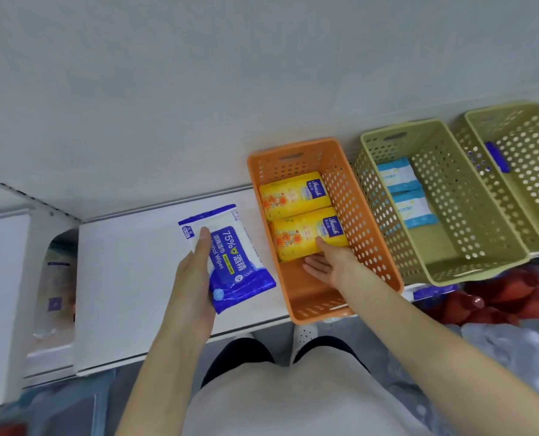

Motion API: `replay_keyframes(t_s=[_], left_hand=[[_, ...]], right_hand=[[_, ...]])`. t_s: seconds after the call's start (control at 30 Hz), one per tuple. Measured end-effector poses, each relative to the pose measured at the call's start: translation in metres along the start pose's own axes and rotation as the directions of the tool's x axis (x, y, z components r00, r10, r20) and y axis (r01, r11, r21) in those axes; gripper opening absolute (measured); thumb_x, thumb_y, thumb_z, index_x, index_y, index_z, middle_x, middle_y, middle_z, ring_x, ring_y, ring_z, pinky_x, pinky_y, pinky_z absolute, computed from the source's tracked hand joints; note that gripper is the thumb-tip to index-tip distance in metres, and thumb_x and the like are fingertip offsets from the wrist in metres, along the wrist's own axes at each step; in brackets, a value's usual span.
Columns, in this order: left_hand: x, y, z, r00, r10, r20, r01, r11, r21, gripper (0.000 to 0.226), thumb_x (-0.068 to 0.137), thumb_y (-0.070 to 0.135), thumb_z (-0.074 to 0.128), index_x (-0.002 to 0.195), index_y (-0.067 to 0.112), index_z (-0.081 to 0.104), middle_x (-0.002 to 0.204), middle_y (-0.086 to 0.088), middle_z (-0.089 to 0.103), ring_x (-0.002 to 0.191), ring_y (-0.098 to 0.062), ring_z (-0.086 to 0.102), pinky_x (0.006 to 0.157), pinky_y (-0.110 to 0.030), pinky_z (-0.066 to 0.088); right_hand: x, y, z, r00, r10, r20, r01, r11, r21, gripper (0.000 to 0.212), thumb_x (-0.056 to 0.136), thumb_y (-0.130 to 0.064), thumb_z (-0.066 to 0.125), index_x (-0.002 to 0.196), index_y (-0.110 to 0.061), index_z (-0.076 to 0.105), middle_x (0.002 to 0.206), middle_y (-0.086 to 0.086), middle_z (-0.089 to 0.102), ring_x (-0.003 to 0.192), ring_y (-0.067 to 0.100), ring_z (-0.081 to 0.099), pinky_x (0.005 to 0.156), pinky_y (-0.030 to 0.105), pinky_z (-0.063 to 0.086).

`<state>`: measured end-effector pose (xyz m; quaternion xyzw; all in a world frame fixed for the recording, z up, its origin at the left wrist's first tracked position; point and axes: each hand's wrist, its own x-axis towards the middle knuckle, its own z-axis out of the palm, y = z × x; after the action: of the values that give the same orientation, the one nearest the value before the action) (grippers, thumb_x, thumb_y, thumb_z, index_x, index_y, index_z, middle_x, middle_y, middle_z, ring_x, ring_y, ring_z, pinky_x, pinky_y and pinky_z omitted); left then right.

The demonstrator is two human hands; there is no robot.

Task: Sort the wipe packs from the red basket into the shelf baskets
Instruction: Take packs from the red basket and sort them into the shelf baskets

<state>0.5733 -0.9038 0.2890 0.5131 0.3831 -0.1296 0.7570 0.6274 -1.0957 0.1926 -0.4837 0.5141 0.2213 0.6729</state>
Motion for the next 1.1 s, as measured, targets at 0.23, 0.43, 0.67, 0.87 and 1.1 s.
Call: replay_keyframes(t_s=[0.23, 0.43, 0.67, 0.87, 1.1], left_hand=[[-0.013, 0.004, -0.001, 0.996, 0.012, 0.093, -0.016, 0.999, 0.035, 0.026, 0.089, 0.051, 0.049, 0.095, 0.027, 0.055, 0.066, 0.009, 0.073, 0.060, -0.008, 0.071, 0.053, -0.022, 0.056], [-0.025, 0.000, 0.020, 0.961, 0.019, 0.275, -0.041, 0.996, 0.076, 0.025, 0.092, 0.043, 0.045, 0.096, 0.021, 0.056, 0.071, 0.006, 0.074, 0.063, -0.008, 0.071, 0.052, -0.020, 0.055], [-0.039, -0.013, 0.072, 0.876, 0.069, 0.478, -0.211, 0.945, 0.251, 0.020, 0.084, 0.031, 0.058, 0.102, 0.024, 0.062, 0.086, 0.006, 0.075, 0.076, -0.009, 0.072, 0.053, -0.020, 0.055], [-0.045, -0.027, 0.124, 0.883, 0.194, 0.426, -0.344, 0.886, 0.311, 0.024, 0.078, 0.018, 0.066, 0.102, 0.022, 0.063, 0.092, 0.001, 0.075, 0.081, -0.014, 0.072, 0.067, -0.032, 0.058], [-0.045, -0.077, 0.270, 0.856, 0.277, 0.437, -0.404, 0.885, 0.232, 0.017, 0.074, 0.007, 0.064, 0.089, 0.014, 0.068, 0.077, 0.002, 0.075, 0.065, -0.008, 0.068, 0.057, -0.023, 0.058]], right_hand=[[-0.021, -0.002, -0.005, 0.992, 0.046, 0.120, -0.059, 0.992, 0.113, 0.031, 0.093, -0.014, 0.058, 0.120, -0.002, 0.049, 0.094, 0.018, 0.057, 0.088, 0.028, 0.062, 0.065, 0.039, 0.055], [-0.099, 0.005, -0.031, 0.918, -0.159, 0.362, 0.119, 0.984, 0.131, 0.031, 0.088, -0.034, 0.061, 0.105, -0.008, 0.063, 0.093, 0.009, 0.068, 0.081, 0.017, 0.067, 0.059, 0.026, 0.056], [-0.136, 0.011, -0.075, 0.807, -0.427, 0.407, 0.472, 0.882, -0.009, 0.039, 0.066, -0.027, 0.071, 0.102, -0.013, 0.065, 0.102, 0.004, 0.073, 0.090, 0.014, 0.070, 0.075, 0.031, 0.057], [-0.120, -0.016, -0.138, 0.782, -0.454, 0.426, 0.503, 0.864, -0.003, 0.035, 0.078, -0.023, 0.070, 0.109, -0.008, 0.065, 0.106, 0.007, 0.072, 0.094, 0.015, 0.069, 0.079, 0.026, 0.056], [-0.074, -0.121, -0.255, 0.811, -0.527, 0.255, 0.478, 0.847, 0.232, 0.026, 0.066, -0.015, 0.075, 0.092, -0.011, 0.070, 0.092, 0.009, 0.074, 0.078, 0.018, 0.070, 0.070, 0.030, 0.057]])
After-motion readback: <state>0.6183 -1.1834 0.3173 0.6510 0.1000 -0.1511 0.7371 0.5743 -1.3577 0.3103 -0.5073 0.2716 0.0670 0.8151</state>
